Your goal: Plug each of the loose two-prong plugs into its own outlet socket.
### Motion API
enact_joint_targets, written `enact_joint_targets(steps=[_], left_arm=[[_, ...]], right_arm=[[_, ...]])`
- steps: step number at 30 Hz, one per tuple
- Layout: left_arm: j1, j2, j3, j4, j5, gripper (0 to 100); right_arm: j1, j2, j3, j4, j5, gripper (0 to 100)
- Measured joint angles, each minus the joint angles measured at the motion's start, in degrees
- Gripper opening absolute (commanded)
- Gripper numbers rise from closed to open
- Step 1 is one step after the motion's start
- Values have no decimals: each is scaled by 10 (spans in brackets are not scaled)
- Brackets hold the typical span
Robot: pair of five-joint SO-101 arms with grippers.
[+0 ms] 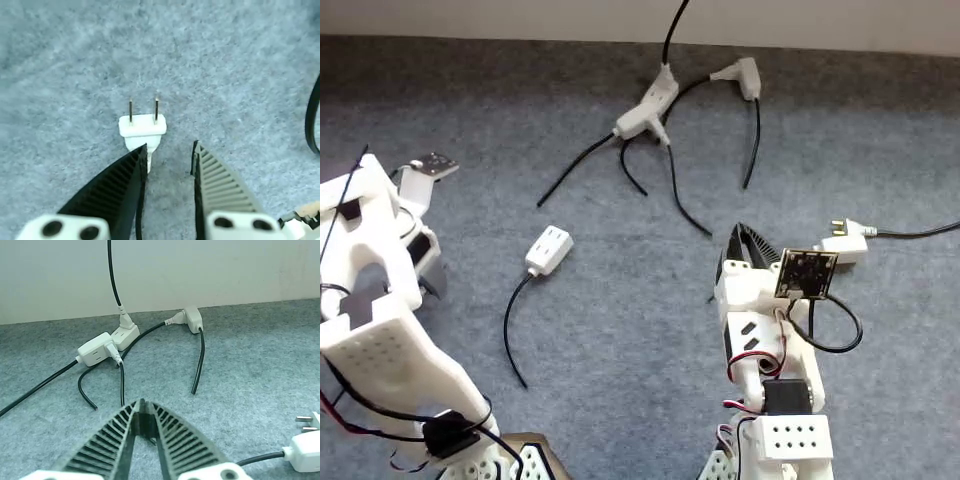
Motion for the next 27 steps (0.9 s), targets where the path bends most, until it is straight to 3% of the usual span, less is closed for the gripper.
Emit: enact_joint_targets(steps=[14, 27], left_arm=[[-1, -22, 71, -130, 0, 164], [-1, -22, 63, -140, 4, 164]], right_arm=[[0, 0, 0, 0, 0, 9], [0, 0, 0, 0, 0, 9]])
